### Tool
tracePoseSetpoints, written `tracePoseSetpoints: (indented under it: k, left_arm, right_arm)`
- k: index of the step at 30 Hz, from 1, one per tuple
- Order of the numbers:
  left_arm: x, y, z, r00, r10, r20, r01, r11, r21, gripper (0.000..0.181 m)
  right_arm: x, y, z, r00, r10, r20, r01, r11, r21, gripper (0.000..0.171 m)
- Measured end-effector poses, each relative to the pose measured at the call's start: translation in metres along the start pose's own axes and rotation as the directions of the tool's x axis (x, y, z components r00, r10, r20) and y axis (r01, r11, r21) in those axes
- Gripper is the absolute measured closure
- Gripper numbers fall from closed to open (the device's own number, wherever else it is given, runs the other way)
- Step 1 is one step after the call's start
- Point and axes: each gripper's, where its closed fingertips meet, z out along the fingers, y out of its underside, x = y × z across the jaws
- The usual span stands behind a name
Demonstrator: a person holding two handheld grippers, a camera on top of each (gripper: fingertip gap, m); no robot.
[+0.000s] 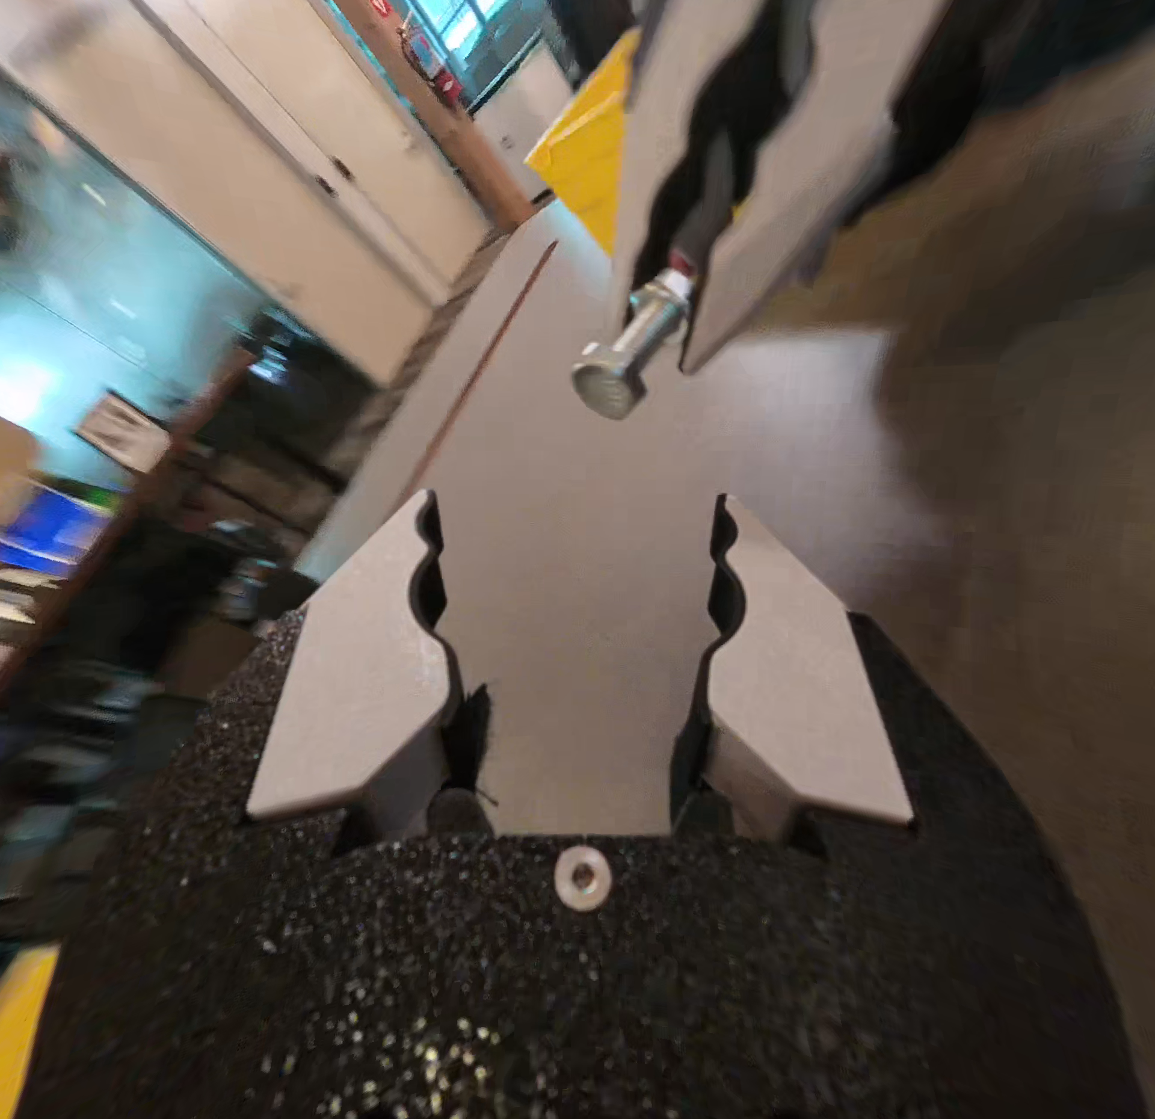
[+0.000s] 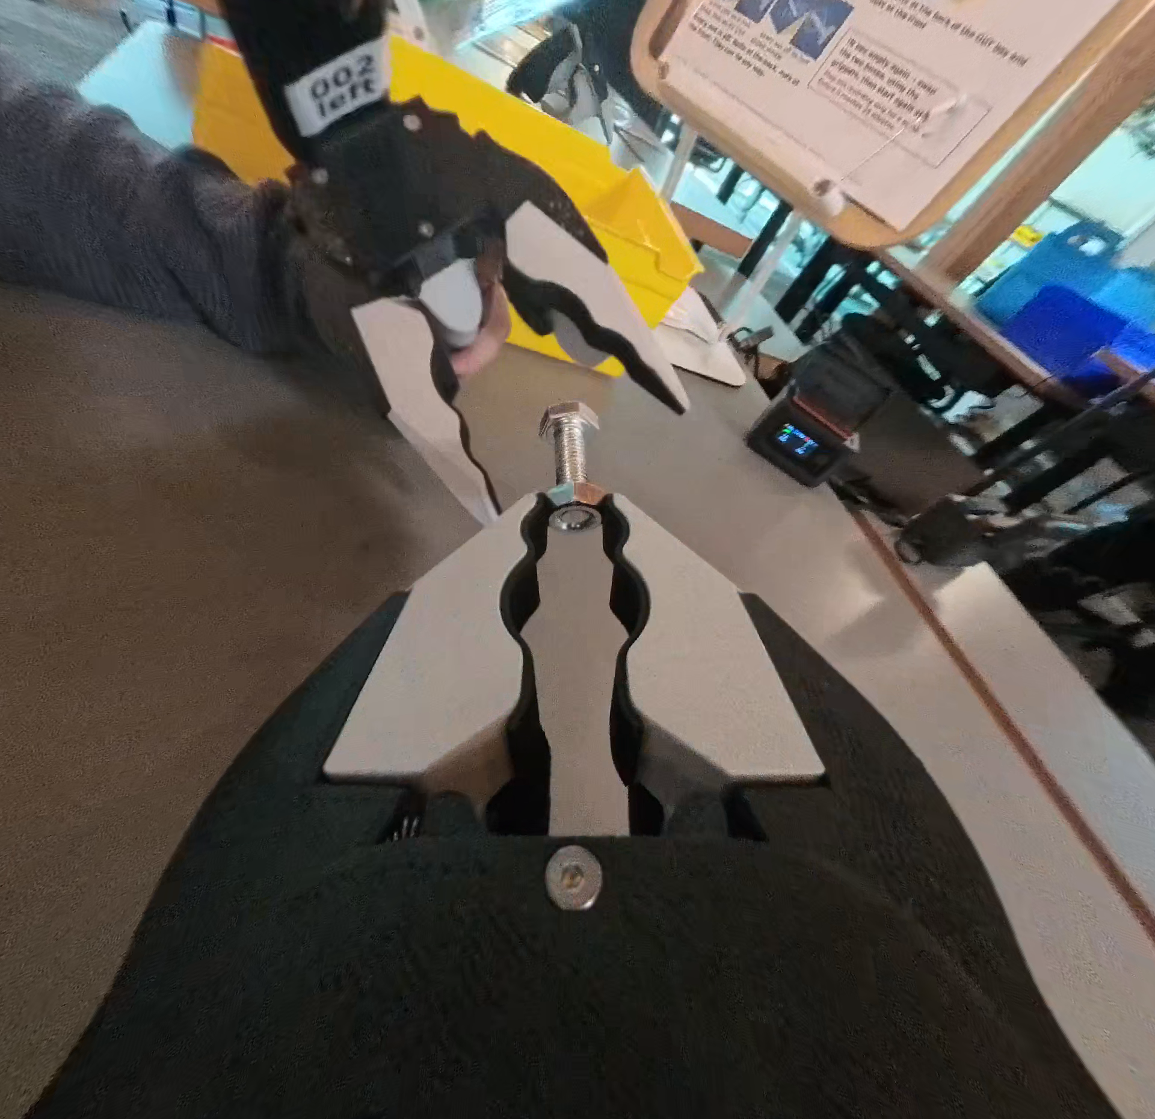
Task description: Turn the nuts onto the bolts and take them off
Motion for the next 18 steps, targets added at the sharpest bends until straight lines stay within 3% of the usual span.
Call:
tracePoseSetpoints:
  k: [1, 4, 6, 9, 11, 13, 16, 18]
  left_arm:
    - [0.001, 0.0, 0.0, 0.99, 0.136, 0.048, -0.135, 0.99, -0.028, 0.097]
    - [0.009, -0.006, 0.002, 0.91, 0.399, 0.115, -0.392, 0.916, -0.081, 0.107]
    - [0.012, -0.01, 0.002, 0.85, 0.508, 0.139, -0.497, 0.861, -0.108, 0.121]
    - [0.025, -0.018, 0.003, 0.784, 0.605, 0.139, -0.598, 0.796, -0.095, 0.126]
    - [0.03, -0.017, 0.005, 0.769, 0.628, 0.118, -0.619, 0.778, -0.104, 0.132]
    - [0.026, -0.017, 0.004, 0.754, 0.642, 0.139, -0.632, 0.766, -0.116, 0.163]
    - [0.028, -0.003, 0.009, 0.853, 0.521, 0.035, -0.511, 0.847, -0.147, 0.163]
    - [0.03, 0.006, 0.013, 0.923, 0.382, -0.03, -0.382, 0.908, -0.174, 0.164]
  right_arm:
    - [-0.003, 0.001, 0.0, 0.998, 0.049, 0.037, -0.049, 0.999, -0.005, 0.155]
    - [-0.009, 0.003, 0.0, 0.982, 0.153, 0.114, -0.151, 0.988, -0.027, 0.155]
    - [-0.013, 0.007, 0.001, 0.967, 0.204, 0.154, -0.198, 0.979, -0.054, 0.155]
    - [-0.016, 0.01, 0.002, 0.95, 0.252, 0.186, -0.24, 0.967, -0.081, 0.155]
    - [-0.019, 0.01, 0.002, 0.941, 0.271, 0.204, -0.258, 0.962, -0.093, 0.155]
    - [-0.022, 0.016, 0.002, 0.935, 0.277, 0.22, -0.255, 0.959, -0.124, 0.155]
    - [-0.019, 0.027, 0.01, 0.969, 0.181, 0.169, -0.158, 0.977, -0.14, 0.155]
    - [-0.013, 0.033, 0.013, 0.996, -0.023, 0.09, 0.035, 0.989, -0.143, 0.155]
